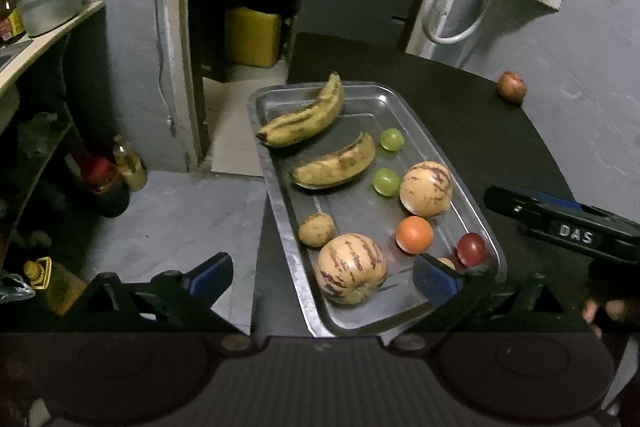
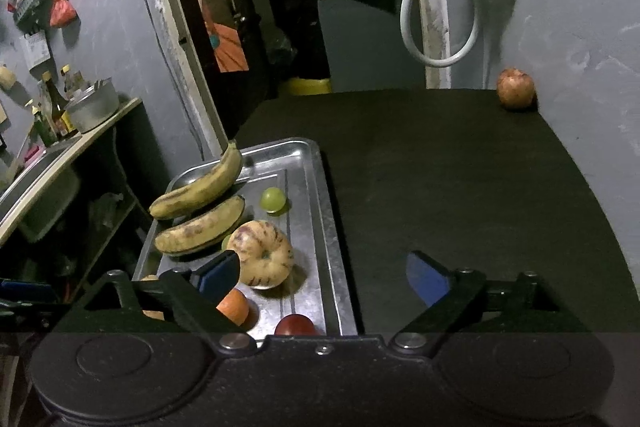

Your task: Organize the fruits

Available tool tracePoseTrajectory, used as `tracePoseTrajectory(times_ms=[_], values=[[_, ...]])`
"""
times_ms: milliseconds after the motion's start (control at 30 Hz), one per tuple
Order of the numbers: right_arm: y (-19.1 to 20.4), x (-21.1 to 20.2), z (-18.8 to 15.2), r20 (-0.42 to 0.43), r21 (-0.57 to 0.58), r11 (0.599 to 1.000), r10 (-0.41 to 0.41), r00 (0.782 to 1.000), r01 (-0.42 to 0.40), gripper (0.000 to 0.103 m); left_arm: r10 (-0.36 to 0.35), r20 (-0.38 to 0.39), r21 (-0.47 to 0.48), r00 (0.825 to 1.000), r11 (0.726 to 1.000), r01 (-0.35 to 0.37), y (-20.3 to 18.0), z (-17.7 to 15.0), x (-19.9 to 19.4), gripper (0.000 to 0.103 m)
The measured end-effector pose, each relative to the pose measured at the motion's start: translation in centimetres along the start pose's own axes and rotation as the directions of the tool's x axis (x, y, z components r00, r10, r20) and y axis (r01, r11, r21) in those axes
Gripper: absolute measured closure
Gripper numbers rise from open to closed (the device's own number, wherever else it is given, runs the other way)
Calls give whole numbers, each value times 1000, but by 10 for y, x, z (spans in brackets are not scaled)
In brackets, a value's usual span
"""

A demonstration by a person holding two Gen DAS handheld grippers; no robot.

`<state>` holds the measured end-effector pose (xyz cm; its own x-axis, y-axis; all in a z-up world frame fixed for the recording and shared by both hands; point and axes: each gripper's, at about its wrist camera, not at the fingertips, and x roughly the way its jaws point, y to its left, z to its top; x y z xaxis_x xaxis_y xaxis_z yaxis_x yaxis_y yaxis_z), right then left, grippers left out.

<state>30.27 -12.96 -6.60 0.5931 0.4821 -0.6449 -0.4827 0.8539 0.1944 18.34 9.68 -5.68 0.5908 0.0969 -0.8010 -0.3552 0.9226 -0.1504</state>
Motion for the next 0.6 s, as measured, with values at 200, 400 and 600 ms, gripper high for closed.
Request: tracePoseTrajectory(times_ms=[200,400,600], values=[[4,-21,-3,36,3,1000,-19,999,19,6,22,19,-12,1000,1000,-22,2,-1,-6,2],[10,-37,-5,60,8,999,-36,998,36,1,37,26,-28,999,999,-36,7,-1,-12,2],[16,-52,-7,93,24,997,-71,993,69,1,42,48,-17,998,999,-42,10,0,-20,2]])
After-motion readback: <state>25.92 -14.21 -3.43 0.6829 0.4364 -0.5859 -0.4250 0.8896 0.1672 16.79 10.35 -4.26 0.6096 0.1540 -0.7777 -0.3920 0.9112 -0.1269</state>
